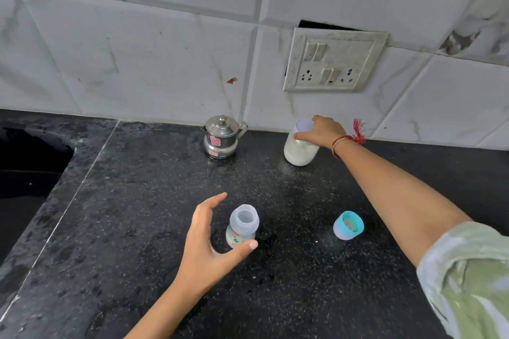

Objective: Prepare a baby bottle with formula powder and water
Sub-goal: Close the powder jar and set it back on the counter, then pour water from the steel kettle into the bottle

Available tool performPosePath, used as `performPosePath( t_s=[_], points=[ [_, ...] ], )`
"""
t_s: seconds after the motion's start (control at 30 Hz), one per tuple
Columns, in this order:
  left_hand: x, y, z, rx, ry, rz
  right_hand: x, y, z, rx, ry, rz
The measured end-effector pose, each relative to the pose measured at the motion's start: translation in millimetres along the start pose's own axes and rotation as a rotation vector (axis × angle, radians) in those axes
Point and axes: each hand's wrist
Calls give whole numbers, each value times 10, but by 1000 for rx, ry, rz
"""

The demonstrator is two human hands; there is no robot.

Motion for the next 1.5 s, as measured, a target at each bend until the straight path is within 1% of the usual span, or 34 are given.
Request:
performPosePath(
  t_s=[0.23, 0.33, 0.4, 0.43, 0.47, 0.5, 0.53, 0.6, 0.67, 0.7, 0.77, 0.9, 1.03, 1.1, 1.2, 1.37, 1.43, 1.5],
  points=[
    [46, -20, 42, 32, -25, -5, -15, -56, 100, -3, 93, 13],
    [55, -38, 53, 38, -42, -17, -3, -75, 115, -5, 77, 30],
    [49, -58, 59, 49, -59, -28, -46, -115, 106, -63, 105, 47],
    [46, -67, 61, 53, -67, -35, -79, -150, 115, -136, 178, 19],
    [45, -73, 61, 54, -75, -44, -116, -206, 134, -209, 282, -50],
    [45, -79, 62, 53, -82, -55, -159, -287, 157, -247, 375, -148],
    [47, -83, 63, 52, -87, -65, -198, -394, 183, -232, 425, -254],
    [45, -97, 59, 51, -94, -81, -243, -649, 268, -111, 397, -417],
    [39, -113, 59, 48, -99, -96, -233, -900, 399, 15, 327, -469],
    [38, -113, 62, 42, -101, -104, -206, -1006, 469, 97, 287, -462],
    [52, -88, 82, 26, -107, -116, -132, -1174, 592, 316, 183, -392],
    [102, -45, 142, 20, -126, -132, 8, -1312, 766, 771, -21, -152],
    [106, -77, 171, 26, -142, -139, 61, -1319, 899, 1018, -136, 32],
    [98, -88, 176, 25, -147, -140, 55, -1334, 923, 1110, -184, 86],
    [92, -115, 186, 21, -158, -150, 78, -1345, 935, 1177, -195, 119],
    [86, -157, 183, 44, -158, -162, 131, -1392, 964, 1403, -251, 228],
    [86, -180, 177, 56, -159, -161, 164, -1428, 981, 1437, -229, 260],
    [78, -195, 170, 75, -169, -154, 198, -1454, 1007, 1361, -119, 264]
  ],
)
Point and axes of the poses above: each hand's wrist, its own x-axis towards the middle knuckle, its own z-axis out of the palm, y = z × x
